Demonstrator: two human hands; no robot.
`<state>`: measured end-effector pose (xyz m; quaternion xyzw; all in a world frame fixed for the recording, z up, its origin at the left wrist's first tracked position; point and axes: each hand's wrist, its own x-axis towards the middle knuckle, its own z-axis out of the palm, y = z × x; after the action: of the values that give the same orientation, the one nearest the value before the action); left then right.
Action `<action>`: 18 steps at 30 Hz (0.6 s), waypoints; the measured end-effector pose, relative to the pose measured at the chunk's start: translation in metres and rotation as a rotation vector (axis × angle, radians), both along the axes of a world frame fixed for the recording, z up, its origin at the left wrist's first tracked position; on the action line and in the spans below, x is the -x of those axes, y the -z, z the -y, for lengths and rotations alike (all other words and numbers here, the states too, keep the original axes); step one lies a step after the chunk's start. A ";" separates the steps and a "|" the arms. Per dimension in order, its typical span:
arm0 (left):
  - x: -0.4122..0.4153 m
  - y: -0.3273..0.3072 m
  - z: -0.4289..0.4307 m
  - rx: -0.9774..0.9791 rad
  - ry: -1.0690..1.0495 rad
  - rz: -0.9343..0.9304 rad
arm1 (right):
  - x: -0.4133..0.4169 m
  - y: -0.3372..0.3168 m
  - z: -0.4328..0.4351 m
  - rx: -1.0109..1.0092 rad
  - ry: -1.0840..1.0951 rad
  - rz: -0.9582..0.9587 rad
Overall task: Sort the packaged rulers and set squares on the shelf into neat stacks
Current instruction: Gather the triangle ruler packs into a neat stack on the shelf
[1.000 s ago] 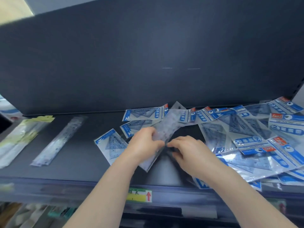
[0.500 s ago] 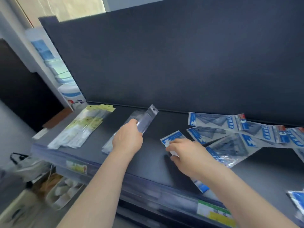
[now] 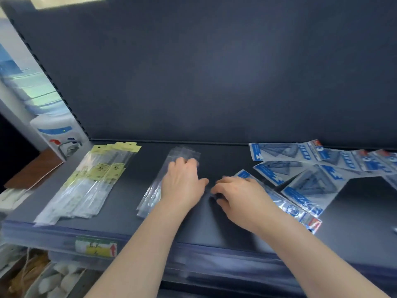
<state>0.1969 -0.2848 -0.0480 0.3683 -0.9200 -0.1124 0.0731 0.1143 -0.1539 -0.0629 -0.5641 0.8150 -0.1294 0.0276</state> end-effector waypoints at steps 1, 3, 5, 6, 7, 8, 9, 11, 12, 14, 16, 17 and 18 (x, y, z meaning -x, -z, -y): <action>0.009 -0.001 -0.006 -0.032 0.052 -0.017 | 0.002 -0.001 -0.009 0.018 0.037 -0.006; 0.028 -0.001 -0.022 -0.080 0.183 -0.041 | 0.010 -0.002 -0.032 0.056 0.129 -0.044; 0.045 0.001 -0.044 -0.114 0.355 0.013 | 0.019 -0.004 -0.061 0.056 0.249 -0.056; 0.053 0.002 -0.057 -0.121 0.446 0.073 | 0.024 -0.004 -0.076 0.045 0.311 -0.055; 0.060 0.005 -0.070 -0.119 0.522 0.136 | 0.029 -0.003 -0.091 0.035 0.368 -0.052; 0.067 0.008 -0.081 -0.103 0.573 0.192 | 0.034 -0.003 -0.104 0.052 0.416 -0.052; 0.075 0.012 -0.091 -0.079 0.599 0.228 | 0.038 -0.002 -0.118 0.069 0.475 -0.048; 0.089 0.016 -0.106 -0.045 0.593 0.238 | 0.048 0.001 -0.141 0.085 0.567 -0.047; 0.096 0.017 -0.112 -0.022 0.576 0.224 | 0.052 0.003 -0.152 0.084 0.602 -0.057; 0.109 0.017 -0.124 0.061 0.544 0.195 | 0.062 0.007 -0.173 0.094 0.671 -0.069; 0.122 0.015 -0.140 0.085 0.564 0.130 | 0.073 0.011 -0.196 0.141 0.742 -0.081; 0.129 0.015 -0.150 0.064 0.611 0.088 | 0.079 0.013 -0.209 0.159 0.783 -0.077; 0.135 0.015 -0.162 0.040 0.685 0.052 | 0.086 0.014 -0.221 0.159 0.816 -0.079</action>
<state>0.0619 -0.1228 -0.0629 0.0393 -0.9938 -0.1029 0.0148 0.0281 0.0674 -0.0771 -0.1997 0.9596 -0.1704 -0.1008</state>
